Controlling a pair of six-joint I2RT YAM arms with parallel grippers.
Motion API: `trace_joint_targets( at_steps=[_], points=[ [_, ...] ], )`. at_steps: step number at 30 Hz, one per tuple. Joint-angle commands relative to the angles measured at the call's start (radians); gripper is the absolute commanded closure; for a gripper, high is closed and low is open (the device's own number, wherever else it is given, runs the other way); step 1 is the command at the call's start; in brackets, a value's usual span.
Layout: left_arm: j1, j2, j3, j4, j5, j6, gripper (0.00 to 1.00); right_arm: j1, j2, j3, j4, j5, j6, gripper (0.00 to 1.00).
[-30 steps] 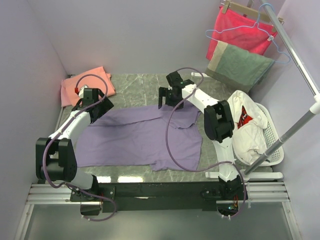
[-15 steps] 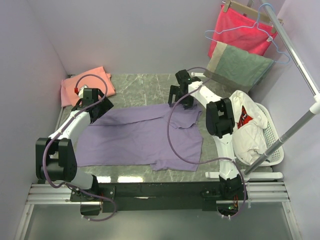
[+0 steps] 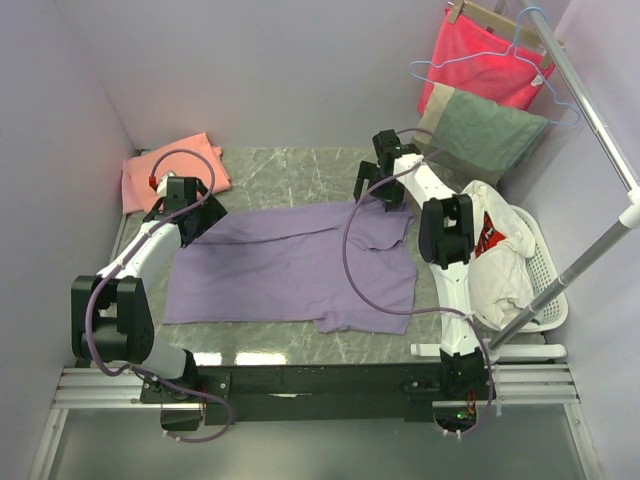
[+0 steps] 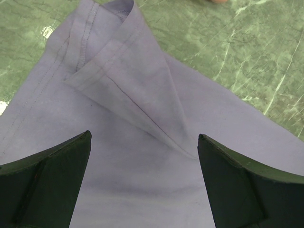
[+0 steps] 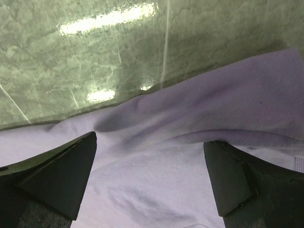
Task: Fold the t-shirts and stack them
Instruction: Fold the flattened tshirt in 1/3 of the way
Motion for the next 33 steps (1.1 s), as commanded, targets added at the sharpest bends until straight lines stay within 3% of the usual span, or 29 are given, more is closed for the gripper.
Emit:
trace_joint_targets(
  at_steps=[1,7,12,29,33],
  points=[
    [0.003,-0.038,0.009,0.001,-0.014,0.018,0.0,0.008,-0.056,-0.066,0.075,-0.02,-0.058,0.0],
    [0.013,0.003,-0.021,0.012,-0.079,0.003,0.0,0.046,-0.29,-0.267,0.27,-0.153,-0.089,0.0],
    [0.054,0.094,-0.063,0.072,-0.059,-0.02,0.01,0.118,-0.399,-0.357,0.316,-0.209,-0.093,0.0],
    [0.115,0.233,0.054,0.1,-0.077,-0.012,0.03,0.18,-0.383,-0.566,0.378,-0.29,-0.118,0.0],
    [0.117,0.267,0.094,0.089,-0.076,-0.009,0.2,0.181,-0.363,-0.564,0.364,-0.29,-0.123,0.0]
  ],
)
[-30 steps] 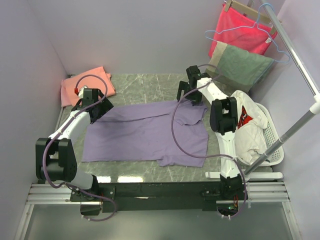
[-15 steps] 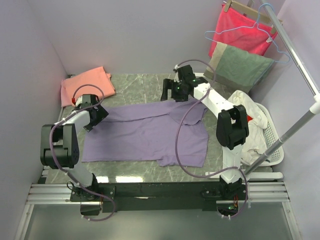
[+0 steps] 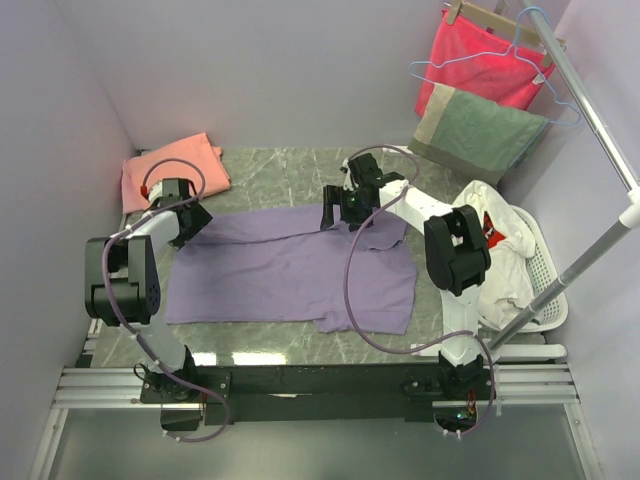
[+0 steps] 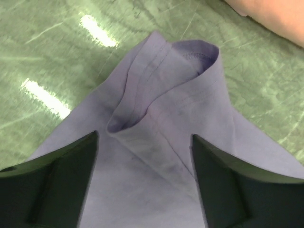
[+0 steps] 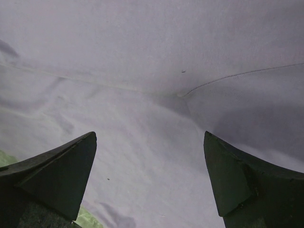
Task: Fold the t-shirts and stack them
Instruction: Fold the flattened tshirt in 1/3 of the way
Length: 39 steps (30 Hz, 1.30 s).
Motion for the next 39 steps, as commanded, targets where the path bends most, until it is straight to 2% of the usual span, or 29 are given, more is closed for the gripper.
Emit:
trace_joint_targets(
  at_steps=[1,5,8,9,12,18,23,29,30,33,36,39],
  points=[
    [0.005,0.032,0.057,0.015,-0.013,0.001,0.23,-0.004,0.015,0.0,0.019,-0.014,-0.022,0.0],
    [0.008,0.049,0.06,0.02,-0.013,0.007,0.4,-0.006,0.025,0.002,0.016,-0.012,-0.027,0.0],
    [0.008,0.058,0.067,0.005,-0.015,0.009,0.58,-0.003,0.03,0.003,0.013,-0.012,-0.027,0.0],
    [0.006,0.057,0.067,0.003,-0.016,0.009,0.68,-0.003,0.03,0.002,0.013,-0.015,-0.025,0.0],
    [0.008,0.042,0.067,-0.008,-0.027,0.007,0.8,-0.003,0.028,-0.003,0.013,-0.008,-0.027,0.0],
    [0.006,-0.018,0.063,-0.052,-0.042,-0.006,0.93,-0.004,0.034,-0.026,0.013,0.014,-0.016,0.0],
    [0.008,-0.115,0.026,-0.094,-0.071,-0.031,0.95,-0.004,0.045,-0.06,0.01,0.032,-0.004,0.0],
    [0.008,-0.202,-0.044,-0.117,-0.087,-0.06,0.84,-0.003,0.045,-0.083,0.014,0.031,0.001,0.0],
    [0.006,-0.205,-0.054,-0.121,-0.088,-0.066,0.8,-0.001,0.045,-0.084,0.013,0.031,-0.001,0.0],
    [0.006,-0.202,-0.077,-0.135,-0.091,-0.074,0.58,-0.004,0.048,-0.086,0.005,0.032,0.001,0.0],
    [0.008,-0.204,-0.097,-0.138,-0.091,-0.079,0.56,-0.004,0.044,-0.09,0.007,0.035,0.001,0.0],
    [0.008,-0.219,-0.106,-0.138,-0.091,-0.077,0.61,-0.004,0.038,-0.092,0.003,0.038,-0.001,0.0]
  ],
)
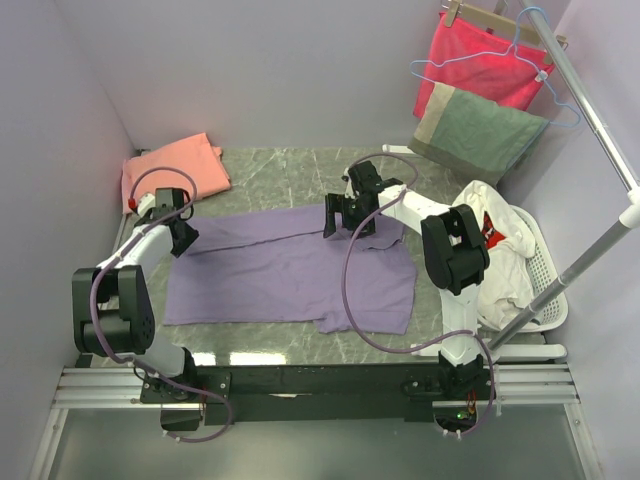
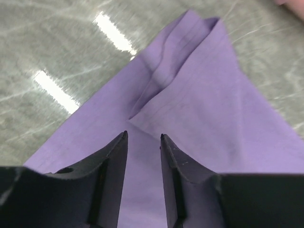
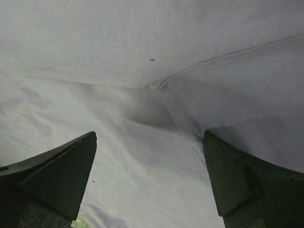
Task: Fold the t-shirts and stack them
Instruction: Fold the flattened tshirt in 1/3 of the way
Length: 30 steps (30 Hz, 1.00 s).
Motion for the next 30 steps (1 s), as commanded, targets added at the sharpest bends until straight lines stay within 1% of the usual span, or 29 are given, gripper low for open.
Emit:
trace_joint_targets(
  at_steps=[1,3,6,8,9,12,13,19,21,24,30],
  points=[
    [0.005,-0.036,-0.015,-0.016,-0.021,-0.012,0.61,-0.004,0.011,-0.032,-0.016,0.022,-0.002,0.0],
    [0.005,-0.044,-0.018,-0.023,-0.032,-0.018,0.6,-0.004,0.006,-0.032,-0.02,0.028,0.0,0.0],
    [0.01,-0.064,-0.019,0.014,-0.023,-0.016,0.56,-0.004,-0.015,-0.041,-0.01,0.042,0.006,0.0],
    [0.013,-0.068,-0.003,0.042,-0.006,-0.013,0.5,-0.004,-0.029,-0.049,0.001,0.048,0.012,0.0],
    [0.015,-0.064,0.01,0.045,-0.005,-0.013,0.5,-0.006,-0.035,-0.047,0.001,0.05,0.013,0.0],
    [0.022,-0.009,0.074,0.06,0.015,-0.004,0.49,-0.007,-0.022,-0.029,0.006,0.036,0.012,0.0],
    [0.022,0.034,0.105,0.069,0.031,0.008,0.49,-0.007,-0.016,-0.009,0.001,0.036,0.012,0.0],
    [0.024,0.224,0.214,0.094,0.209,0.034,0.57,-0.009,0.043,0.059,-0.046,0.05,0.006,0.0],
    [0.022,0.263,0.223,0.097,0.259,0.037,0.57,-0.013,0.044,0.06,-0.051,0.054,0.004,0.0],
    [0.022,0.336,0.229,0.096,0.282,0.037,0.59,-0.021,0.044,0.045,-0.059,0.071,0.004,0.0],
    [0.03,0.424,0.261,0.094,0.253,0.042,0.58,-0.062,0.049,0.02,-0.062,0.088,0.052,0.0]
  ],
)
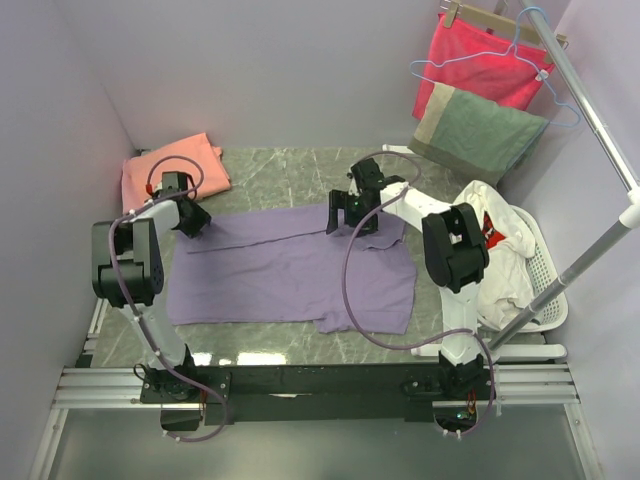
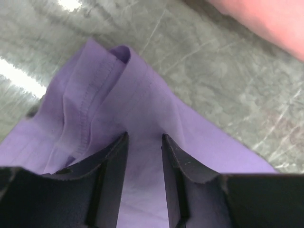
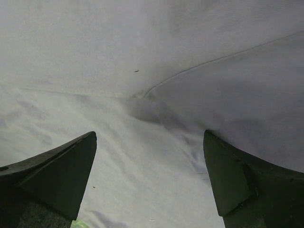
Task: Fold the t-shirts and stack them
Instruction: Fold the flattened tshirt in 1/3 of the way, then grap the side of the flattened tshirt closest away from the robot with both arms
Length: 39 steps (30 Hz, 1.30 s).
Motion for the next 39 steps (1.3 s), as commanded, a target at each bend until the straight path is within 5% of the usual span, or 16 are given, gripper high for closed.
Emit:
trace_joint_targets(
  at_steps=[1,9,15,18,19,23,33,39],
  points=[
    [0.004,0.084,0.053,-0.006,-0.006,0.024,0.58,-0.058,0.038,-0.009,-0.044,0.058,0.027,0.0],
    [0.009,0.193,0.179,-0.017,-0.009,0.039,0.62,-0.096,0.067,0.06,-0.081,0.077,0.003,0.0],
    [-0.008,-0.004,0.004,0.12,0.081,0.035,0.52,-0.095,-0.156,-0.081,0.028,0.041,-0.006,0.0],
    [-0.046,-0.148,-0.049,0.102,0.016,0.036,0.34,-0.095,-0.305,-0.206,0.074,0.107,0.027,0.0],
    [-0.057,-0.188,-0.069,0.083,-0.001,0.036,0.19,-0.093,-0.339,-0.239,0.069,0.125,0.053,0.0],
    [-0.077,-0.377,-0.226,0.049,-0.038,0.021,0.01,-0.075,-0.524,-0.469,0.075,0.14,0.118,0.0],
    [-0.077,-0.82,-0.627,-0.066,-0.075,-0.085,0.01,0.151,-0.893,-0.943,0.25,0.139,0.386,0.0],
    [-0.077,-0.931,-0.677,-0.116,-0.07,-0.087,0.01,0.284,-0.956,-1.064,0.323,0.156,0.567,0.0]
  ],
)
